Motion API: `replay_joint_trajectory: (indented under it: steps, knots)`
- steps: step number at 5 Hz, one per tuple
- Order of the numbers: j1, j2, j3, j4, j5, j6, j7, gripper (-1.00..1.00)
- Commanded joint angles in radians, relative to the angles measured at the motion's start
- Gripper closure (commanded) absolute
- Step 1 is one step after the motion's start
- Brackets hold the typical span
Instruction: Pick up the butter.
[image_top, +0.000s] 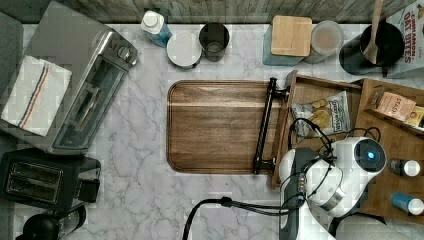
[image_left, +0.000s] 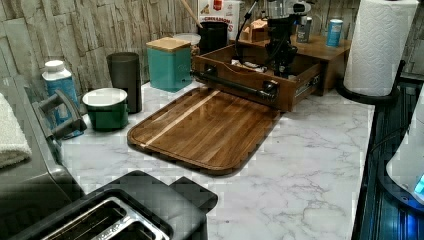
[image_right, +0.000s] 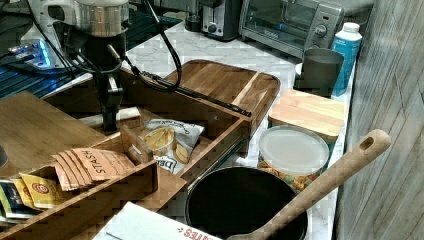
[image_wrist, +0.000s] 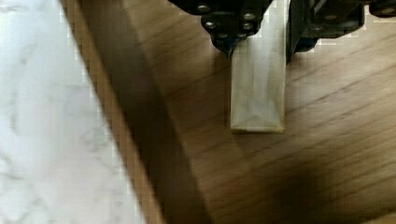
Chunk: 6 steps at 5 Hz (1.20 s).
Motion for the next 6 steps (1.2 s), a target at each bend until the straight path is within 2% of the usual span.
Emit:
replay_joint_trajectory:
  steps: [1,2,3,4,5,6]
  knots:
    - [0.011,-0.116,0.023,0.264,0.05,-0.024,-0.053,1.0]
    - [0.029,-0.141,0.03,0.38,0.02,-0.231,-0.014,1.0]
    - [0.062,-0.14,0.044,0.469,-0.095,-0.326,0.094,1.0]
    - [0.065,-0.164,0.045,0.498,-0.095,-0.334,0.031,1.0]
    - [0.106,-0.18,0.054,0.568,-0.087,-0.451,0.048,1.0]
    - [0.162,-0.198,0.099,0.621,-0.022,-0.543,0.109,1.0]
